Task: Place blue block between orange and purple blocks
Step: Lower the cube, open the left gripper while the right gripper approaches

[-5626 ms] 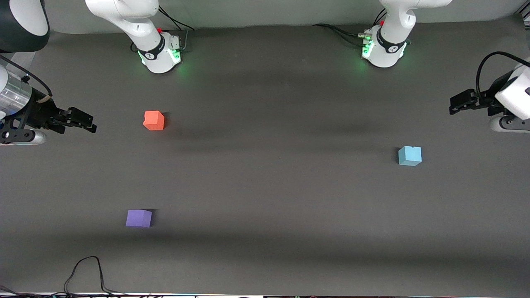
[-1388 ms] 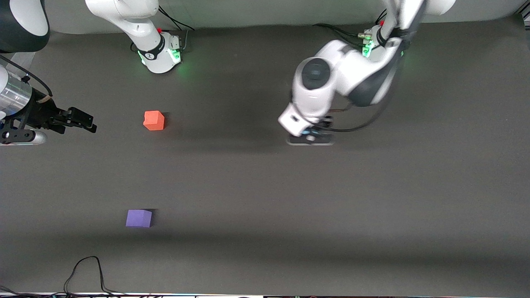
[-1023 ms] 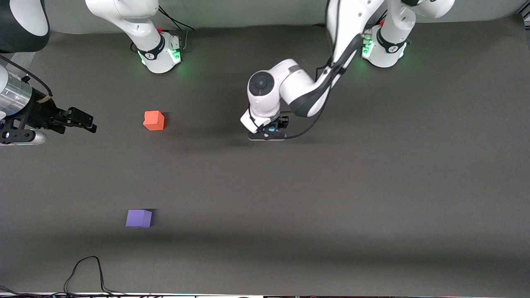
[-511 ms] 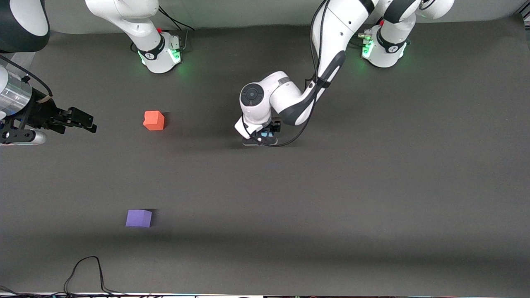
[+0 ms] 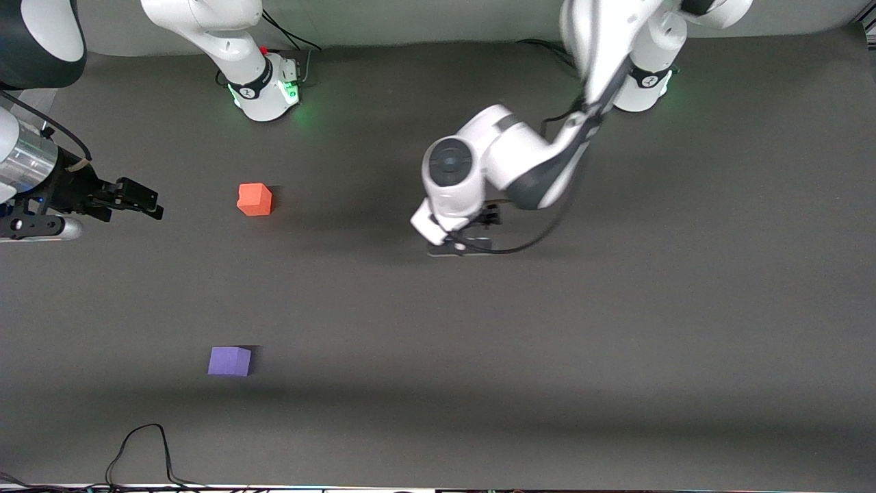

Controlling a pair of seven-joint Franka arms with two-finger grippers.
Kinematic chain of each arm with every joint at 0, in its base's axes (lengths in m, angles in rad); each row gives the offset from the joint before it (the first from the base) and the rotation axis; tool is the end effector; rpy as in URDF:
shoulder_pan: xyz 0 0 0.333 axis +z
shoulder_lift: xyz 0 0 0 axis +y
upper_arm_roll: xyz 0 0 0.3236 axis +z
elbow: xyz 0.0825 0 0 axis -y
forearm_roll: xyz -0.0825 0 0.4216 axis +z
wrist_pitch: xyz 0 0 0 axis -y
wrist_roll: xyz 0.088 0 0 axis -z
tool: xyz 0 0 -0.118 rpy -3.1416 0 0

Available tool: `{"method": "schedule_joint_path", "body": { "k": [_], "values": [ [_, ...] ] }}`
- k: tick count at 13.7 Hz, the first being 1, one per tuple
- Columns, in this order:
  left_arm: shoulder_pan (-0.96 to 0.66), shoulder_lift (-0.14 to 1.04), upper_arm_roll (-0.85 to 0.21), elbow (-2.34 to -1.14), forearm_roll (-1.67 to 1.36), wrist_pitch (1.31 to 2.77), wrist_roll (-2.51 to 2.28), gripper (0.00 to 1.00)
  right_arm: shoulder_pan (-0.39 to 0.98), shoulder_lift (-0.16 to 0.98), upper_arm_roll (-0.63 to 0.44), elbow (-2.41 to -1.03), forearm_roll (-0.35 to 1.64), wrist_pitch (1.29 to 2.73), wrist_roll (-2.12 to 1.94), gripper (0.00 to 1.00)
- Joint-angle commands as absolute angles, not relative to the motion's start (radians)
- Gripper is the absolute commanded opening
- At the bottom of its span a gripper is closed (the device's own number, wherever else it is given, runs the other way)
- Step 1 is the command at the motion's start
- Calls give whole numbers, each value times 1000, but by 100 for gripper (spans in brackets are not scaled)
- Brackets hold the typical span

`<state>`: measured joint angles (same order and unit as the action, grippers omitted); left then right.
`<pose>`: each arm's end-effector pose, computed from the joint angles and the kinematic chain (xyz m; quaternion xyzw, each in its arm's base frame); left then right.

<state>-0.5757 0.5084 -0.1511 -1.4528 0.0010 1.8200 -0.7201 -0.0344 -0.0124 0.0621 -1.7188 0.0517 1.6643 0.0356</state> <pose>0.5495 -0.4671 0.3656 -0.9970 -0.0034 0.0751 0.0173 0.5900 0.0222 0.5609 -0.9994 0.0069 0.0218 0.0246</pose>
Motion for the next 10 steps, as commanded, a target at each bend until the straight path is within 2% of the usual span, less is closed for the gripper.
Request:
{"method": "schedule_joint_path", "body": {
  "k": [1,3,7,10],
  "values": [
    [-377,381,-163,-1494,-41,1702,-521,100,1,-20,66,-1735,44,1652,31,100],
    [-235,358,-158,-1494,-38,1639,-364,100,87,-11,66,-1733,46,1664,81,100],
    [24,327,-153,-1499,24,1606,-41,100,314,27,66,-1735,48,1686,256,100],
    [158,281,-153,-1502,43,1606,104,100,463,99,67,-1732,49,1781,437,100]
  ]
}}
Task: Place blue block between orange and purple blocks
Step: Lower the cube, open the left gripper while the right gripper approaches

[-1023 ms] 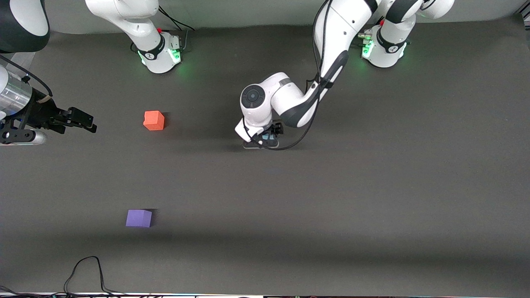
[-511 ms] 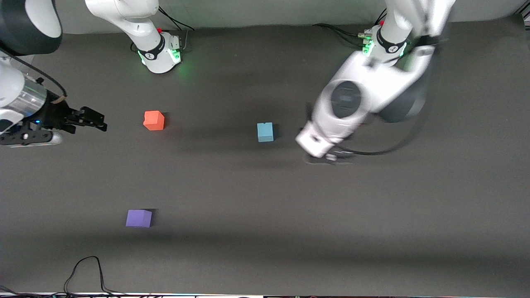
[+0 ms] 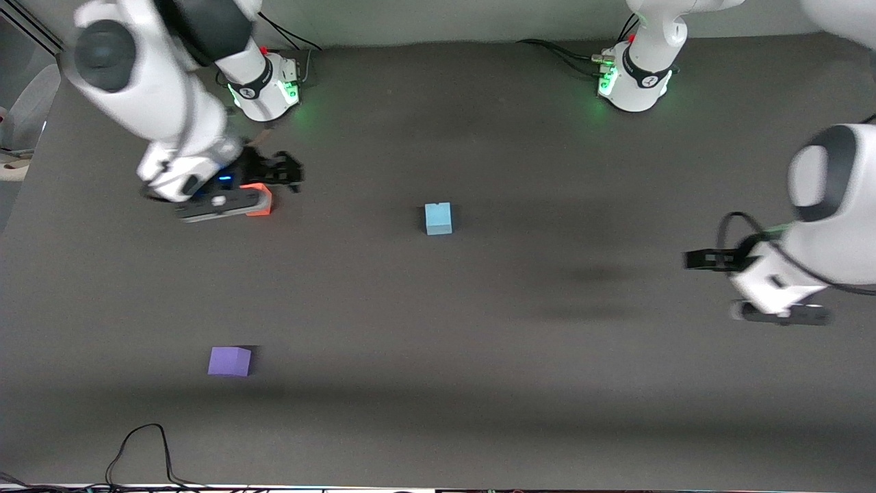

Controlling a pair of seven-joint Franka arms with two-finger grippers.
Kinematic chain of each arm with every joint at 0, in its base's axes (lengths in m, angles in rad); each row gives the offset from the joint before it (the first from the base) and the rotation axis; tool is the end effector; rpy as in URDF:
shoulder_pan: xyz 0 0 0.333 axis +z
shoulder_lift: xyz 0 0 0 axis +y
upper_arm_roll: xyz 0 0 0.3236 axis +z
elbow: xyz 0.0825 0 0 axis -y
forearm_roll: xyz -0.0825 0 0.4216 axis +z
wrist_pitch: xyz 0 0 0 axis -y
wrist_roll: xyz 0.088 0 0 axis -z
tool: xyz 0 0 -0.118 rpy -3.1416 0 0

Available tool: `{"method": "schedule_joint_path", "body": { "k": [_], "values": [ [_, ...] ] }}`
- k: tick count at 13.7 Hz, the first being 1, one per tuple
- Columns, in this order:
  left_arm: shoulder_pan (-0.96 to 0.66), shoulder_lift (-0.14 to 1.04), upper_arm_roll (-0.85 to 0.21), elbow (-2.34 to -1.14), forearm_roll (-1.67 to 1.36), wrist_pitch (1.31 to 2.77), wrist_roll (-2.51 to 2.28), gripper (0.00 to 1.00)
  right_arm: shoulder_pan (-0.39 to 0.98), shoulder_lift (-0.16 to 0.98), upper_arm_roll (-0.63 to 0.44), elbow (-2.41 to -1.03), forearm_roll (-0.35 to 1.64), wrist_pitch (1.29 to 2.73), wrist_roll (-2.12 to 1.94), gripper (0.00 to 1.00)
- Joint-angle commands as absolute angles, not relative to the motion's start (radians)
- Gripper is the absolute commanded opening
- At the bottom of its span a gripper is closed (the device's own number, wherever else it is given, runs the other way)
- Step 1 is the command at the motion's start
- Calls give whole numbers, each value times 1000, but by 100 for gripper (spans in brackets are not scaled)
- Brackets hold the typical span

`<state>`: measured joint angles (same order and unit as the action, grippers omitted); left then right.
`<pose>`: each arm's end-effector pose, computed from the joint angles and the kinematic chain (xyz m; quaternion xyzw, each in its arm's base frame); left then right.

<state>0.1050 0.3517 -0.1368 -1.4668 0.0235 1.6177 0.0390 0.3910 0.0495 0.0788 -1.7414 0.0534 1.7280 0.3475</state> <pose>0.6802 -0.0077 0.4536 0.9944 -0.0351 -0.0986 0.0125 0.5402 0.2796 0.5175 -0.9975 -0.0561 0.0400 0.0134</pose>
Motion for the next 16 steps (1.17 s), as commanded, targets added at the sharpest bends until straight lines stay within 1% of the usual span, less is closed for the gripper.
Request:
{"method": "schedule_joint_path", "body": {
  "k": [1,3,6,9,11,12,13,14,15,16],
  "values": [
    [173,255,-152,-1505,52,1602,107,100,510,130,67,-1730,49,1823,492,100],
    [190,201,-153,-1505,61,1582,116,100,584,202,67,-1729,51,1909,564,100],
    [186,129,-155,-1515,61,1523,140,100,678,305,66,-1729,44,1986,646,100],
    [176,29,-160,-1606,61,1534,130,100,750,397,64,-1733,44,2077,744,100],
    [164,5,-163,-1629,61,1542,123,100,773,460,64,-1735,38,2149,787,100],
    [129,2,-146,-1629,61,1548,120,100,791,484,63,-1738,37,2181,810,100],
    [73,3,-88,-1629,60,1555,120,100,799,508,63,-1741,35,2210,830,100],
    [-21,2,-4,-1629,60,1560,120,100,808,526,60,-1753,34,2242,839,100],
    [-62,0,44,-1629,57,1560,121,100,810,534,60,-1776,34,2282,841,100],
    [-61,-3,44,-1628,57,1556,123,100,810,540,60,-1801,34,2314,841,100]
  ]
}}
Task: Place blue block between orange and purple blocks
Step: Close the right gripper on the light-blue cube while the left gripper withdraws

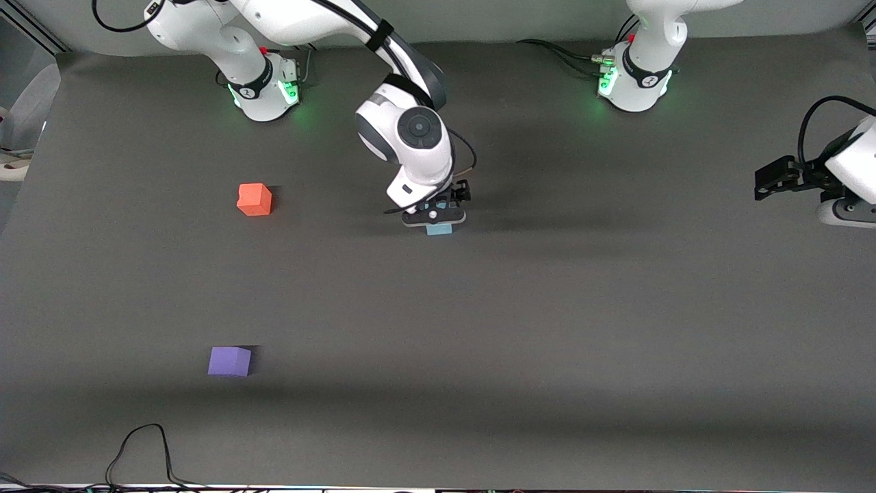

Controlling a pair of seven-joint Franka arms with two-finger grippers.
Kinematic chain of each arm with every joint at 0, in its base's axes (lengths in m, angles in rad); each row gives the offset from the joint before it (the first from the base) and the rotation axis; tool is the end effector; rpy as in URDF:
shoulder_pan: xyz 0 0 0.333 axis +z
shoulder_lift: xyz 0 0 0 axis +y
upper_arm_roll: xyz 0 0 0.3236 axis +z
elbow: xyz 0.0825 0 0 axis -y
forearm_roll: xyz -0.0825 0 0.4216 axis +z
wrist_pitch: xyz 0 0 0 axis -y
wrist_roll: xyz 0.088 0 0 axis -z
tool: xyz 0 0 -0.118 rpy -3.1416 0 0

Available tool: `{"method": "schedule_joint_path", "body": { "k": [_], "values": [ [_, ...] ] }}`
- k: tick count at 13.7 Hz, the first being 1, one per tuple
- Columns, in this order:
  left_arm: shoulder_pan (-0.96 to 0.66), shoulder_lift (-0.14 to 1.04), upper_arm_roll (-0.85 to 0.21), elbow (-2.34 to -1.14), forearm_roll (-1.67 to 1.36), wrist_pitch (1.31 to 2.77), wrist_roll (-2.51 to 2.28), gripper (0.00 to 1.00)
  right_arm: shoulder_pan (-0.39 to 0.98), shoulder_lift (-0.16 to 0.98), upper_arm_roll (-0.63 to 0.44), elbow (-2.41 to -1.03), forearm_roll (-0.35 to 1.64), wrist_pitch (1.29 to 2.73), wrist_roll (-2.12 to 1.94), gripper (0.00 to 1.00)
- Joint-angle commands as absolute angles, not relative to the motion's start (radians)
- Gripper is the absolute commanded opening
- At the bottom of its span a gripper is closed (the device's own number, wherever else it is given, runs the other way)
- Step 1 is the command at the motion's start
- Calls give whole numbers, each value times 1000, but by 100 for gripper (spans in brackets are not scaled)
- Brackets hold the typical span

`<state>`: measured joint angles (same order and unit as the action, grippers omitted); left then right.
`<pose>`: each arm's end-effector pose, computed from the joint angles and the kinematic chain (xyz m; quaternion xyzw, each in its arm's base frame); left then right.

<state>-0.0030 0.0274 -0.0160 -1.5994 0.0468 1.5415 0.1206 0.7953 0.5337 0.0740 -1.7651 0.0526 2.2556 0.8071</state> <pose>0.5945 -0.0055 0.5881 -0.9964 0.0700 0.0437 0.0210 0.4452 0.5249 0.2300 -0.9990 -0.0093 0.0431 0.0103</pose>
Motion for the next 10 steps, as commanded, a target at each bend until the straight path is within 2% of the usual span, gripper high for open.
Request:
{"method": "schedule_joint_path", "body": {
  "k": [1,6,10],
  "values": [
    [-61,-5,44,-1628,57,1555,123,100,811,541,60,-1822,34,2338,841,100],
    [-49,-15,2,-1629,52,1551,89,100,808,581,58,-1853,34,2434,857,100],
    [-31,-9,-11,-1628,48,1552,86,100,810,603,58,-1852,34,2448,868,99]
  ]
}}
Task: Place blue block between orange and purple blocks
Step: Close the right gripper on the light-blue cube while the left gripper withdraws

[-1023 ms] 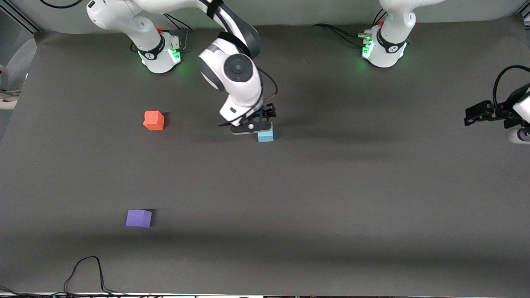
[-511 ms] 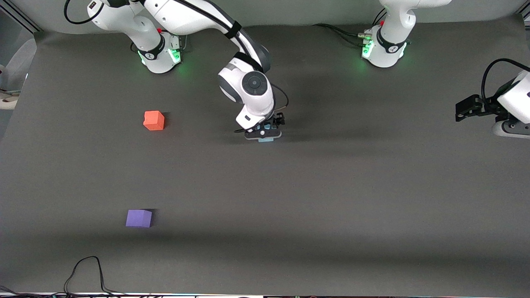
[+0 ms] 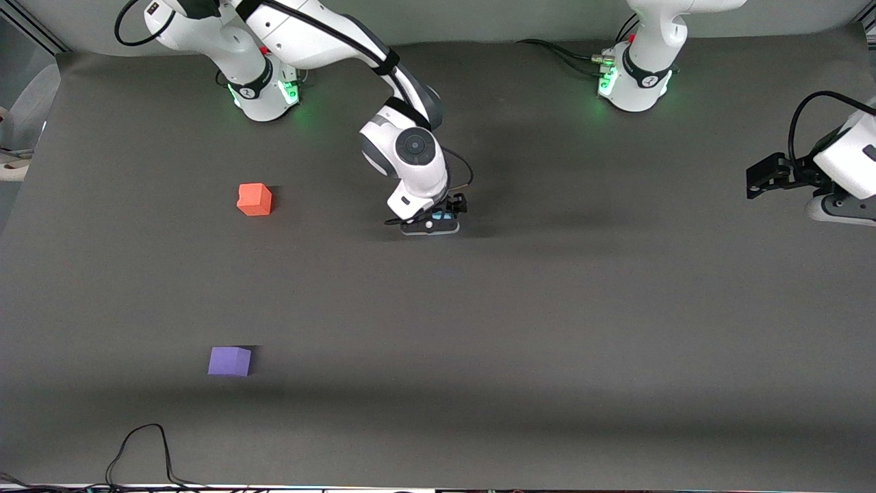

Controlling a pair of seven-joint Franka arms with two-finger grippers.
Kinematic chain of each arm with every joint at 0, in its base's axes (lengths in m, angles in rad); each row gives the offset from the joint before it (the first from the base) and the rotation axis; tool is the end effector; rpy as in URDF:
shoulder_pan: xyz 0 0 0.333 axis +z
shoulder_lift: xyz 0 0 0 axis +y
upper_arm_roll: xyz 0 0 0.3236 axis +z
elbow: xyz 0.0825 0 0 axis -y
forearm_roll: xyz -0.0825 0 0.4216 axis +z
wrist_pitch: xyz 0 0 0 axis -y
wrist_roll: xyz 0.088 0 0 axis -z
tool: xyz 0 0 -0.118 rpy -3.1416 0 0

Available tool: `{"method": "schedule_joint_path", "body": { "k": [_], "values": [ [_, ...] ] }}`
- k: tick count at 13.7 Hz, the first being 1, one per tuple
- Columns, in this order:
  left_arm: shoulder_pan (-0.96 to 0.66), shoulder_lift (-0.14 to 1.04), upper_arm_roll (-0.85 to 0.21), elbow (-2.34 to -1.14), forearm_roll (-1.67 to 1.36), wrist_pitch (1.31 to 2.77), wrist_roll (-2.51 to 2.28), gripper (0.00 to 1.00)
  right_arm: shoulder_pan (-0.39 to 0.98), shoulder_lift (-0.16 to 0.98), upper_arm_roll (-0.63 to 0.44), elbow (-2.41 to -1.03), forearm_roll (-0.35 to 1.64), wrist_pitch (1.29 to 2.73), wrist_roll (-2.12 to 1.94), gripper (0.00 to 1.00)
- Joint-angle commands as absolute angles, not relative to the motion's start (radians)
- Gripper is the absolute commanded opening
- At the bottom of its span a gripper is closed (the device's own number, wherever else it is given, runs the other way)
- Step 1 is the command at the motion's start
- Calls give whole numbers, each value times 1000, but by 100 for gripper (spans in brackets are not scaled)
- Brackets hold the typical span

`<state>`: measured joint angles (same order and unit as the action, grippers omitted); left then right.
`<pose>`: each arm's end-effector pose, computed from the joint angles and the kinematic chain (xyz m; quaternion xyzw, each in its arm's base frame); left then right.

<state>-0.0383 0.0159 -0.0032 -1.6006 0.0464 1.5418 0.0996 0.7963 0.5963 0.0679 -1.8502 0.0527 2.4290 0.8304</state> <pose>0.5912 -0.0189 0.5943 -0.9965 0.0706 0.0380 0.0221 0.4353 0.5087 0.1648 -0.9993 0.0089 0.0326 0.0176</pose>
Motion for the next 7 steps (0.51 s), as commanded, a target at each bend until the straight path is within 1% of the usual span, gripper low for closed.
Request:
{"method": "schedule_joint_path", "body": {
  "k": [1,3,4,5,7],
  "values": [
    [-29,-5,-11,-1628,48,1555,86,100,811,604,58,-1853,32,2456,868,91],
    [-28,-3,-9,-1628,48,1560,86,100,815,606,58,-1852,19,2460,868,49],
    [-28,-3,-8,-1628,48,1559,90,100,818,607,58,-1852,12,2465,868,38],
    [-28,-3,-8,-1628,48,1557,92,100,819,610,58,-1852,12,2473,868,33],
    [-28,-2,-8,-1628,46,1559,92,100,819,612,57,-1852,12,2473,868,29]
  ]
}}
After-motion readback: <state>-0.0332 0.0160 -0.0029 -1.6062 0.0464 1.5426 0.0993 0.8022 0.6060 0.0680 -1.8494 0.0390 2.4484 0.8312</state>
